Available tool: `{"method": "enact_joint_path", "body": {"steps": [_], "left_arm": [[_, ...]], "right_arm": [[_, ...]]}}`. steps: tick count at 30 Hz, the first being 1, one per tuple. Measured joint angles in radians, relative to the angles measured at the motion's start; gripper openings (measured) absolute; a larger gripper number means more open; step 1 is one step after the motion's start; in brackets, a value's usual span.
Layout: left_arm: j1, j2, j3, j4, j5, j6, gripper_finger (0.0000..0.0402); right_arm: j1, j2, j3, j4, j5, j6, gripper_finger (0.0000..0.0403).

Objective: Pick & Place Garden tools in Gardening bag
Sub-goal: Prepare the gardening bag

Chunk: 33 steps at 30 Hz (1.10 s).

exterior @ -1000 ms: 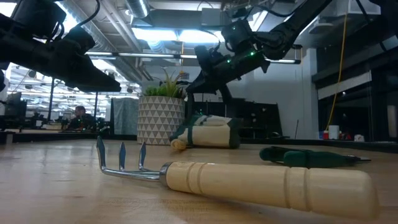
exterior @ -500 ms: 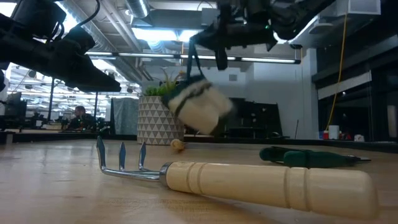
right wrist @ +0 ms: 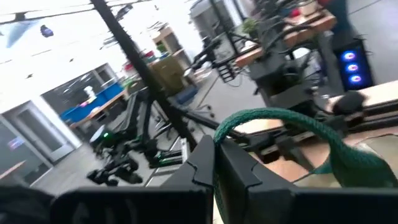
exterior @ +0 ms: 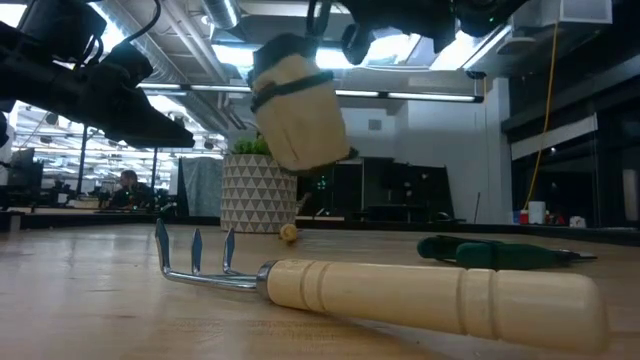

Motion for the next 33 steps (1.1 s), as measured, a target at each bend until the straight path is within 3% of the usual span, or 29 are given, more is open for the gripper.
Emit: {"method": "enact_joint_path", "body": {"steps": [9,14,22,26,33], "left_arm": [[0.0,0.0,0.0,0.0,0.0,0.0,0.0196],[0.0,0.0,0.0,0.0,0.0,0.0,0.0196],[0.0,0.0,0.0,0.001,0.0,0.006,0.0196],[0.0,0.0,0.0,0.056,0.001,0.089,0.0196],[-0.002,0.0,0.0,0.27,0.032,-0.149,0.0196]], "right_arm": [[0.103,0.007,0.0,-0.008,-0.143,-0.065,0.001],[0.165,0.007,0.0,-0.074,-0.155,-0.136,0.001],[0.265,0.007,-0.001,-0.125,-0.044,-0.248,0.001],[0.296,0.007,-0.001,-0.14,0.008,-0.277,0.001],[0.3,0.007,-0.001,-0.159,0.079,-0.287,0.001]]}}
